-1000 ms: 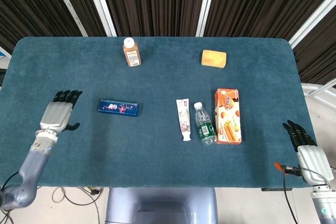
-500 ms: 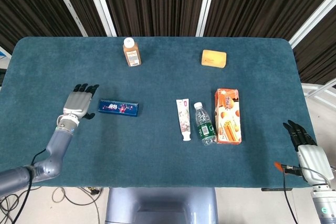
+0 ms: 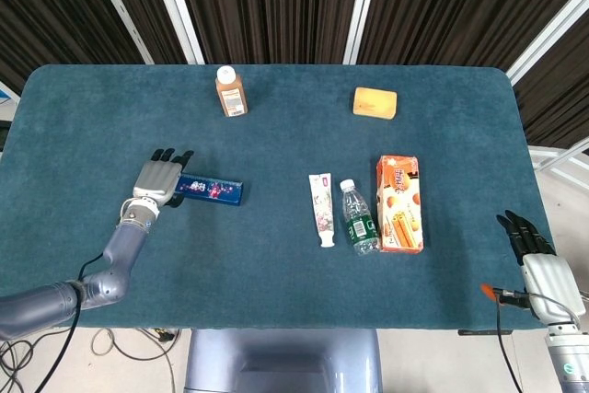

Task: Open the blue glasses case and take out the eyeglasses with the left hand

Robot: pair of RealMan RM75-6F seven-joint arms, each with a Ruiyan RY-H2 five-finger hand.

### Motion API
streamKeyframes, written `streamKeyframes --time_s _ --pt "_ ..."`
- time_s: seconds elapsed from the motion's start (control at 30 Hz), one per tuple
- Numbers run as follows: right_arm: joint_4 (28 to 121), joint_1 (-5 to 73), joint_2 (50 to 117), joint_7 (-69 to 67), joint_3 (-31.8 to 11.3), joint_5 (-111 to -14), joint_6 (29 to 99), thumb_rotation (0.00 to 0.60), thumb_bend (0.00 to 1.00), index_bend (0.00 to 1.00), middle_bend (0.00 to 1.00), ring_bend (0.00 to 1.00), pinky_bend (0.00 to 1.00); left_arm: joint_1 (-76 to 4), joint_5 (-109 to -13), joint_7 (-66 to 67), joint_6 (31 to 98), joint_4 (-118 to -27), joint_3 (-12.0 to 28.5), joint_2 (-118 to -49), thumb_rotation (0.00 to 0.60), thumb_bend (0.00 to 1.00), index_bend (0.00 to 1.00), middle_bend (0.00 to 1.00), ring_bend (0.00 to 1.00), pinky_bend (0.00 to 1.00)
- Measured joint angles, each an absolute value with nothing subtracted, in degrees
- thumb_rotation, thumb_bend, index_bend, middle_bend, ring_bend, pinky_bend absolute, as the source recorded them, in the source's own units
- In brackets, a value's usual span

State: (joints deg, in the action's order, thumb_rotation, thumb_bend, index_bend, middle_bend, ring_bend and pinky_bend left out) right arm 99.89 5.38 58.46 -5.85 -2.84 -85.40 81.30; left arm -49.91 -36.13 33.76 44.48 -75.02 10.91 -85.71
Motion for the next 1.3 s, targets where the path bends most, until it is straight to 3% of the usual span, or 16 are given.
streamKeyframes --time_s 1.3 --pt "99.9 5.4 58.4 -5.8 -2.9 -85.3 81.3 0.6 0.15 0.0 0.0 0.0 0.19 -52.8 -36.2 29.9 44.0 -74.1 9.4 -87.1 0.6 0.48 0.13 0.34 0.0 0.1"
